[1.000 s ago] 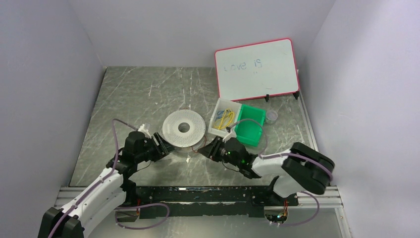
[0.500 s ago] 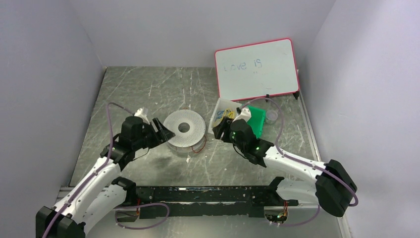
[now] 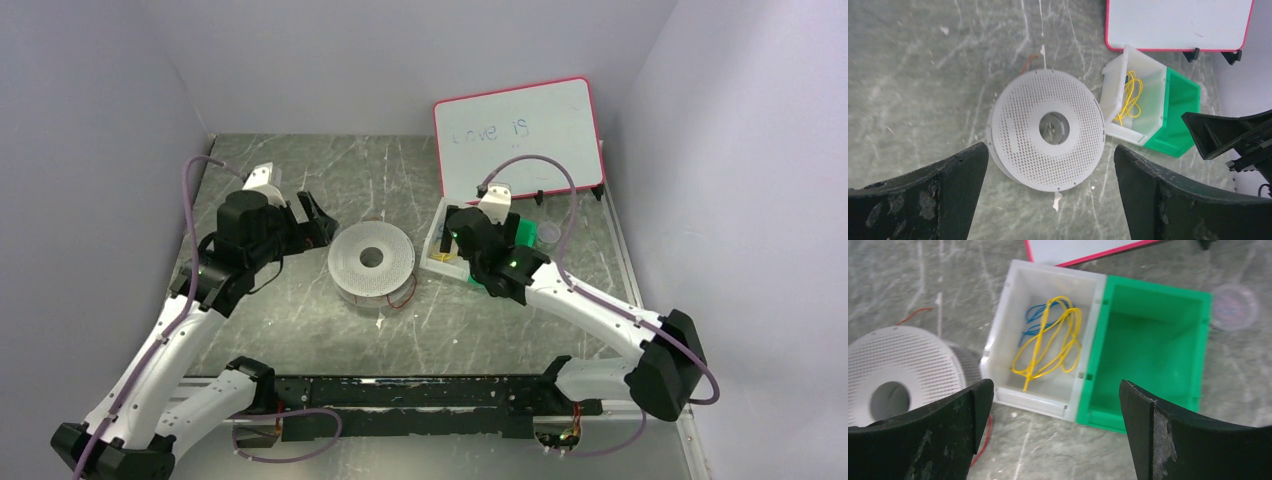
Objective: Wrap the cables
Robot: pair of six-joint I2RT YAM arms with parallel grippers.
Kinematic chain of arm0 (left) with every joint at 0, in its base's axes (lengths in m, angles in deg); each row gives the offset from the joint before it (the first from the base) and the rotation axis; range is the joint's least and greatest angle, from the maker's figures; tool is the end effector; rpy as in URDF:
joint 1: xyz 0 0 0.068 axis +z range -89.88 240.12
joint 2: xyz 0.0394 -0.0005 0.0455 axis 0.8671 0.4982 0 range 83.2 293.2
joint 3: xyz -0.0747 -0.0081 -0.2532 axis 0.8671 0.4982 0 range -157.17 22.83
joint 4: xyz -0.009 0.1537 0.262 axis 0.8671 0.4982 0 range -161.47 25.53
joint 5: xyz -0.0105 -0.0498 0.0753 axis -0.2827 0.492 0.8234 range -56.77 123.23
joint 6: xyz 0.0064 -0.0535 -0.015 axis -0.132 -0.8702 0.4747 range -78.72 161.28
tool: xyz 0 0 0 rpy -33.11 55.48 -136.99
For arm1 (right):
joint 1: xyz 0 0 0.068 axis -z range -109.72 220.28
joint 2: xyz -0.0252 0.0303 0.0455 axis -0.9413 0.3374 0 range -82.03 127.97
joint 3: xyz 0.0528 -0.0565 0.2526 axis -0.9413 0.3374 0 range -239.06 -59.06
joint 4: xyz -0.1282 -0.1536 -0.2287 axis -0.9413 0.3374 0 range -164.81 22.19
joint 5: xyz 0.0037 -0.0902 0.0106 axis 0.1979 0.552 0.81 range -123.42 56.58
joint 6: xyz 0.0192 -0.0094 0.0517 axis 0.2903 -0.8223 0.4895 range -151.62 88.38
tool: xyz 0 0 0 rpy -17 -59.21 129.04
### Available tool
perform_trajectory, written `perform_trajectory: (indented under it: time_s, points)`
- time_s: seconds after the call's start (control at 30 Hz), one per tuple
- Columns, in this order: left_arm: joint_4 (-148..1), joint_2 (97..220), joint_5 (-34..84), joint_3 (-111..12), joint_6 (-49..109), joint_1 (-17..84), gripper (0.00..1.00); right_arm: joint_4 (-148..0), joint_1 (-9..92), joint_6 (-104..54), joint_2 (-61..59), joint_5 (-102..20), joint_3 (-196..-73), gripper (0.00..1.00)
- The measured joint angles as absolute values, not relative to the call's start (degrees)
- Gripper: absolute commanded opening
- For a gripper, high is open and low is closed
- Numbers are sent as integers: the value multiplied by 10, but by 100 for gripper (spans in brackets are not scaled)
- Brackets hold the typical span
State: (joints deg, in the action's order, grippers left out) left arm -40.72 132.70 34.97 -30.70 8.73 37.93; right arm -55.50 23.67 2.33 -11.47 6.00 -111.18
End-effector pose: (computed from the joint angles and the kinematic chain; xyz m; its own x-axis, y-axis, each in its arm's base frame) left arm 0.2226 -0.0895 0.3371 -0.5404 -0.3604 -0.7603 0.0731 0.8801 -0.4692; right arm 0.2314 0.2093 0.2557 -0.4699 0.1311 -0.8730 0.0554 0.9913 0.1191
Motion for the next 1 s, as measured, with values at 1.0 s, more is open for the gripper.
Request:
perform_trajectory:
  time_s: [1.0]
  points:
    - [-395, 1286, 301, -427, 269, 379, 99, -475, 237, -73, -396, 124, -1100, 100]
